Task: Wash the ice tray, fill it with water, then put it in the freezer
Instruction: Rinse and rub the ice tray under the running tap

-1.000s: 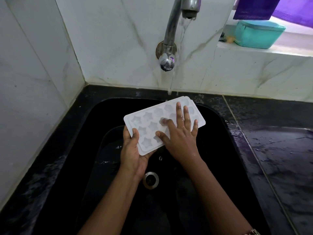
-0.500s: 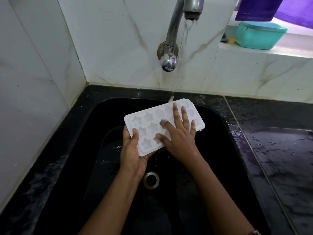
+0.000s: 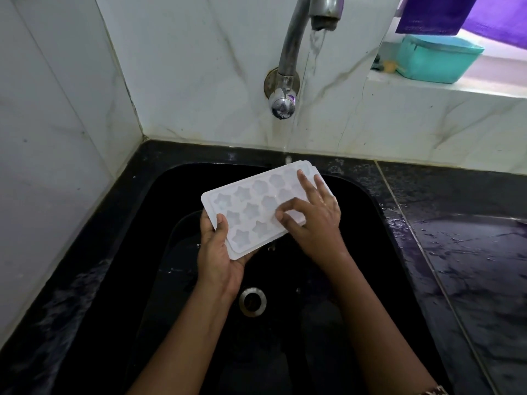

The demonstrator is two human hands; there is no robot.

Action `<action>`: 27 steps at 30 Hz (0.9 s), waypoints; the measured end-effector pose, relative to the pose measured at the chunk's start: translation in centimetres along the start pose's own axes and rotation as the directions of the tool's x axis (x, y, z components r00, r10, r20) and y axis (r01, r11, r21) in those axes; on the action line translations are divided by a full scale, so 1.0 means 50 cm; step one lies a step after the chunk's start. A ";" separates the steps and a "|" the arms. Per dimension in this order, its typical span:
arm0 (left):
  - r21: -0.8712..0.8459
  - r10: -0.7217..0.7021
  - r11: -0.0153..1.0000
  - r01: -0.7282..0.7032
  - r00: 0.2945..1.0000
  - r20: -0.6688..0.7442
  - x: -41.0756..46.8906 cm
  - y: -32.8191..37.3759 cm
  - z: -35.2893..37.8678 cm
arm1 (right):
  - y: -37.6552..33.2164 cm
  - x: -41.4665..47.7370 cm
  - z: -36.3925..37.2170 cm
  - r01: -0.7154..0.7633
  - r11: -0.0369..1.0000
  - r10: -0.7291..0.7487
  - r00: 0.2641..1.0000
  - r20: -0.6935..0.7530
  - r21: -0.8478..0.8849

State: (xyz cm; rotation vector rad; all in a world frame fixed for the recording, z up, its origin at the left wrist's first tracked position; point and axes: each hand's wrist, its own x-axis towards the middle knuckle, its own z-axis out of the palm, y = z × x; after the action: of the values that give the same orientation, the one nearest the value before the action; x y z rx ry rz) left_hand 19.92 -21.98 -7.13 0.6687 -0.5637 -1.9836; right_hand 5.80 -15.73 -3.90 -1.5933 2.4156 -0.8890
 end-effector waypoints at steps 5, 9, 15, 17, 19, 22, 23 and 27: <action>-0.038 0.013 0.999 -0.014 1.000 -0.025 0.001 0.000 0.002 | -0.010 -0.008 0.011 0.034 0.990 -0.018 0.994 0.111 -0.135; -0.053 0.029 0.998 -0.031 0.999 -0.036 0.000 0.003 0.005 | -0.013 -0.009 0.009 0.051 0.974 -0.027 0.994 0.108 -0.221; -0.054 0.072 0.996 -0.075 0.996 -0.047 0.004 0.014 0.001 | -0.030 -0.014 0.035 0.095 0.975 -0.083 0.994 0.067 -0.200; -0.064 0.072 0.995 -0.076 0.996 -0.059 0.006 0.017 -0.003 | -0.030 -0.012 0.036 0.127 0.975 -0.118 0.991 0.056 -0.185; -0.060 0.062 0.996 -0.065 0.997 -0.053 0.005 0.015 0.000 | -0.025 -0.012 0.030 0.093 0.979 -0.094 0.996 0.003 -0.184; -0.056 0.038 0.998 -0.040 0.998 -0.041 0.003 0.007 0.003 | -0.022 -0.016 0.033 0.022 0.973 -0.026 1.000 -0.014 -0.231; -0.056 0.035 0.998 -0.037 0.999 -0.040 0.003 0.006 0.002 | -0.024 -0.017 0.039 0.025 0.971 -0.027 1.000 -0.007 -0.238; -0.055 0.040 0.998 -0.042 0.998 -0.043 0.006 0.008 -0.004 | -0.026 -0.017 0.053 0.055 0.985 -0.045 0.997 0.068 -0.164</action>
State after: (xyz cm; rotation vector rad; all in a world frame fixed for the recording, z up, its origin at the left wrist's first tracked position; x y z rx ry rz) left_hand 20.21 -22.44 -7.11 0.6581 -0.4916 -1.9353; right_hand 8.28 -16.44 -5.59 -1.7171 2.4721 -0.6478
